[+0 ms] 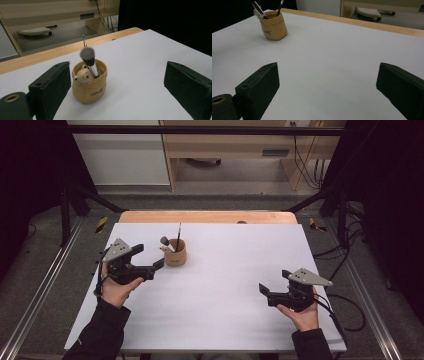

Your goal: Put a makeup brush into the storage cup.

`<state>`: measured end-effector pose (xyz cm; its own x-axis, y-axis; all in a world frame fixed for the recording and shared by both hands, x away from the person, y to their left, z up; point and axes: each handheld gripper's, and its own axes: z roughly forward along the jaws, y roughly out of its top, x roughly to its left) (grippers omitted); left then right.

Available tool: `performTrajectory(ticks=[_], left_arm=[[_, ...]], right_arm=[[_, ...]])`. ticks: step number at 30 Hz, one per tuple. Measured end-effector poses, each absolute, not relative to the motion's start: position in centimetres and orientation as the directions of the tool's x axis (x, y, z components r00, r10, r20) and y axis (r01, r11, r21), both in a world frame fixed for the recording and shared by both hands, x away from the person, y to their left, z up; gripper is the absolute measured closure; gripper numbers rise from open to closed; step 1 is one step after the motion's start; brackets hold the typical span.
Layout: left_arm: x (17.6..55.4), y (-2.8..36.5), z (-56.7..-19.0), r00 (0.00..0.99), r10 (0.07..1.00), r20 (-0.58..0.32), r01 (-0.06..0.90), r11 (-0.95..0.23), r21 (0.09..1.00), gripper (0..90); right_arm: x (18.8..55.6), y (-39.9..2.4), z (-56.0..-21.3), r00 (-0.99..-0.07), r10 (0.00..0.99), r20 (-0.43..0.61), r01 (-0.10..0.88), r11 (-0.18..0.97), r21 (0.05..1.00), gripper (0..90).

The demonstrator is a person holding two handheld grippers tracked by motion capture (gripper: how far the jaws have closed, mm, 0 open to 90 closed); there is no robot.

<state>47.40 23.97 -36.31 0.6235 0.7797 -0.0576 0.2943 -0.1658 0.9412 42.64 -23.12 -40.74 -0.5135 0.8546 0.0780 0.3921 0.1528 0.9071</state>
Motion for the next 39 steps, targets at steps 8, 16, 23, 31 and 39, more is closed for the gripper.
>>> performTrajectory(ticks=[8, 16, 23, 31, 39], left_arm=[[45.5, 24.5, -37.6, 0.629, 0.775, -0.065, 0.297, -0.163, 0.941, 6.8], [44.3, 25.4, -39.0, 0.614, 0.786, -0.067, 0.312, -0.165, 0.936, 7.2], [43.5, 25.9, -40.2, 0.615, 0.785, -0.077, 0.320, -0.159, 0.934, 7.2], [43.0, 26.3, -41.7, 0.601, 0.794, -0.095, 0.352, -0.157, 0.923, 6.8], [42.7, 27.5, -42.7, 0.575, 0.811, -0.106, 0.370, -0.143, 0.918, 6.8]], right_arm=[[42.6, -23.1, -40.7, -0.519, 0.851, 0.080, 0.385, 0.149, 0.911, 5.2], [42.5, -23.1, -40.7, -0.522, 0.850, 0.078, 0.381, 0.150, 0.912, 5.1], [42.4, -23.1, -40.8, -0.523, 0.849, 0.078, 0.384, 0.153, 0.910, 5.2], [42.4, -23.0, -40.9, -0.527, 0.846, 0.076, 0.387, 0.160, 0.908, 5.1], [42.3, -23.0, -41.0, -0.532, 0.843, 0.079, 0.388, 0.160, 0.908, 5.2]])
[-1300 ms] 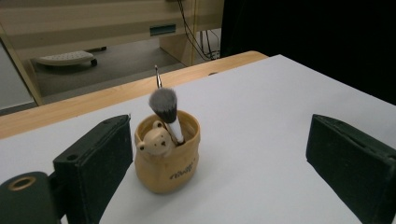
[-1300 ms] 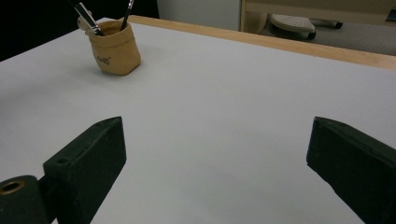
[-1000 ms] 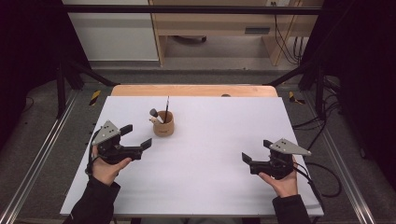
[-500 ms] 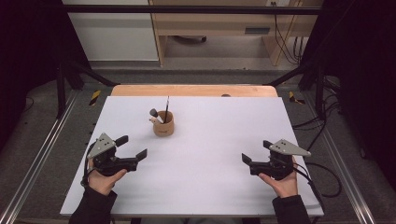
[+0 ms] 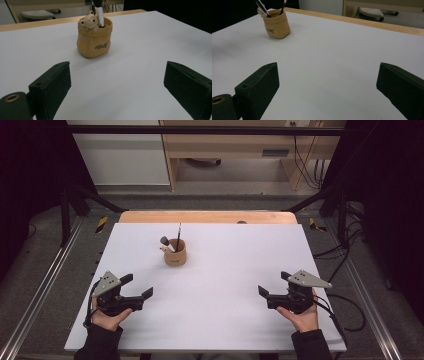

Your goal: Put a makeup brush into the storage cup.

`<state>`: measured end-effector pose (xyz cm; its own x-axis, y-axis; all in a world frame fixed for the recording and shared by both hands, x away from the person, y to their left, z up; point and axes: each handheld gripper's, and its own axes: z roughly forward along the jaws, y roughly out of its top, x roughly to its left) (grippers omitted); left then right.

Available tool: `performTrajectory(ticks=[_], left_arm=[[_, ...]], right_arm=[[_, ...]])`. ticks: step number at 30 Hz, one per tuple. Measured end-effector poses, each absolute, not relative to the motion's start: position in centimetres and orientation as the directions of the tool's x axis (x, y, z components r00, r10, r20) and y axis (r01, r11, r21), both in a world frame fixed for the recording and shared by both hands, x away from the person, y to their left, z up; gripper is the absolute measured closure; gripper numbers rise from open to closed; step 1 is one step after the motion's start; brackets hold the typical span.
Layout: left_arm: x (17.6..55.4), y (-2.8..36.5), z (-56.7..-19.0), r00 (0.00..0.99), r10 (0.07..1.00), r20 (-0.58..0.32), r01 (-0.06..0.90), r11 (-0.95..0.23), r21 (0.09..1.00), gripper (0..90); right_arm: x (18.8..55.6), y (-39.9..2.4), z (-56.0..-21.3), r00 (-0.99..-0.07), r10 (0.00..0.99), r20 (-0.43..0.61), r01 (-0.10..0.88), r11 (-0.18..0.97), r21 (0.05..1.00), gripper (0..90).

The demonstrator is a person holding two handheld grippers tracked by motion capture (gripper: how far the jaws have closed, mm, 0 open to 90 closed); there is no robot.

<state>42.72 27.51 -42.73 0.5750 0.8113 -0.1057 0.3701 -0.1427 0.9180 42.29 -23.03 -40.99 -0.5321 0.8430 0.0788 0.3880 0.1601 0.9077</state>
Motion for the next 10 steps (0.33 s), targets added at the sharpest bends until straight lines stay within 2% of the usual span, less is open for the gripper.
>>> performTrajectory(ticks=[10], left_arm=[[42.79, 27.74, -42.82, 0.570, 0.814, -0.109, 0.376, -0.140, 0.916, 6.6]], right_arm=[[42.26, -22.97, -41.01, -0.530, 0.844, 0.082, 0.392, 0.159, 0.906, 5.5]])
